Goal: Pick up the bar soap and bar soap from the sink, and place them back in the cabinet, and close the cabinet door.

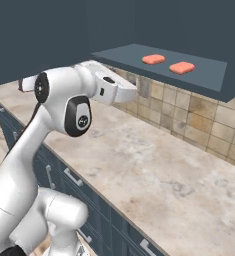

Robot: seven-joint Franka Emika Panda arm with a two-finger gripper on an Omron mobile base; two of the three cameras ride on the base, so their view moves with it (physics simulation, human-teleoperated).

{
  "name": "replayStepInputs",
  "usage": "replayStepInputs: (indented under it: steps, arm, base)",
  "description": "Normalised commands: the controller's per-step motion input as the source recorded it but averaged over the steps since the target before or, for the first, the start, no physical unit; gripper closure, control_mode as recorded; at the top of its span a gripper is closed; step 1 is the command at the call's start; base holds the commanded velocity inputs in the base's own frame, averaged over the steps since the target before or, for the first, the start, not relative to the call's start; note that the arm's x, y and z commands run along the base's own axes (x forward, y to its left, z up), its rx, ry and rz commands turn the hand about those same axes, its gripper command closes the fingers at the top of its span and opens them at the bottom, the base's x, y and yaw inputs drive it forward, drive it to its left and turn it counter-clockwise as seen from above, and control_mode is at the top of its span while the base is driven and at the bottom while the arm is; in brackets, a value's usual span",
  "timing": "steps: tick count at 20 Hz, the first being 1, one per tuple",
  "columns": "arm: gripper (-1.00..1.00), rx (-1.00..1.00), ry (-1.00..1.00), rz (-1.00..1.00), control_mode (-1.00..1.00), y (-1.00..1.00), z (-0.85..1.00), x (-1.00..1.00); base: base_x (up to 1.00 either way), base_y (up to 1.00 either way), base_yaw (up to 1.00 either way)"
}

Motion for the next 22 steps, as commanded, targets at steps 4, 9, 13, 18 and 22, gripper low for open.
replayStepInputs:
  steps: [4, 9, 13, 18, 22]
  arm:
    - [-1.00, -0.06, -0.07, 0.01, -1.00, 0.47, -0.12, -0.39]
    - [-1.00, -0.05, -0.04, 0.01, -1.00, 0.45, -0.09, -0.26]
    - [-1.00, -0.03, -0.01, 0.01, -1.00, 0.41, -0.08, -0.19]
    - [-1.00, -0.02, 0.00, 0.01, -1.00, 0.36, -0.08, -0.13]
    - [-1.00, -0.01, 0.00, 0.01, -1.00, 0.30, -0.08, -0.13]
  base:
    - [0.00, 0.00, 0.00]
    - [0.00, 0.00, 0.00]
    - [0.00, 0.00, 0.00]
    - [0.00, 0.00, 0.00]
    - [0.00, 0.00, 0.00]
